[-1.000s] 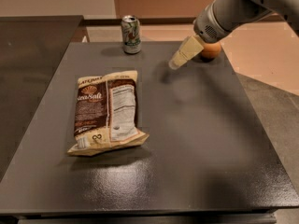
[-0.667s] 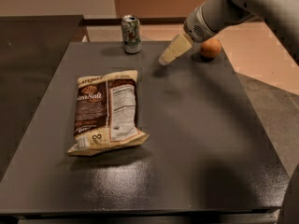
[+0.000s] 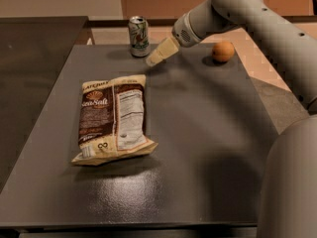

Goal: Knock 7up can over

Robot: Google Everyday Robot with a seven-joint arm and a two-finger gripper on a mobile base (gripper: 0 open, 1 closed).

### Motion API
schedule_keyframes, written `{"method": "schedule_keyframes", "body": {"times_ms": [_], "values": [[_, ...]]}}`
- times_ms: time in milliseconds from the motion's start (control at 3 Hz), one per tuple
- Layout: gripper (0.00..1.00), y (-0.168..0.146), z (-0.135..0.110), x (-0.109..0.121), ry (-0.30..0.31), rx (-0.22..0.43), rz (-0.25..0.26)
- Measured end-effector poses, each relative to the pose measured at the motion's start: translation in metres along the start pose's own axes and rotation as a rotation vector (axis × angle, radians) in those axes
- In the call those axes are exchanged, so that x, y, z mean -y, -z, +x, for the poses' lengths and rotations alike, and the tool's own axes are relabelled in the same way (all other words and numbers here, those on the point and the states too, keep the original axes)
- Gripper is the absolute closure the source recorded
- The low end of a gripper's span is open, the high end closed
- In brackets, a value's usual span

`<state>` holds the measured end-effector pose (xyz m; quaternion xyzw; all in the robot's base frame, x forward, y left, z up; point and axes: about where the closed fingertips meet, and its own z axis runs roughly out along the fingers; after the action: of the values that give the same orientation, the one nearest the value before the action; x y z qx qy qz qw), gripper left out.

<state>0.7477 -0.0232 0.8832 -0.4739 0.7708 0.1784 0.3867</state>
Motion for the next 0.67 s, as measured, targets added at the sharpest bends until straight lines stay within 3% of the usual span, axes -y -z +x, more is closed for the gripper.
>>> {"method": "schedule_keyframes", "body": {"times_ms": [667], "values": [[0.0,-0.047,-0.043,0.003,-0.012,0.11,-0.039]]}}
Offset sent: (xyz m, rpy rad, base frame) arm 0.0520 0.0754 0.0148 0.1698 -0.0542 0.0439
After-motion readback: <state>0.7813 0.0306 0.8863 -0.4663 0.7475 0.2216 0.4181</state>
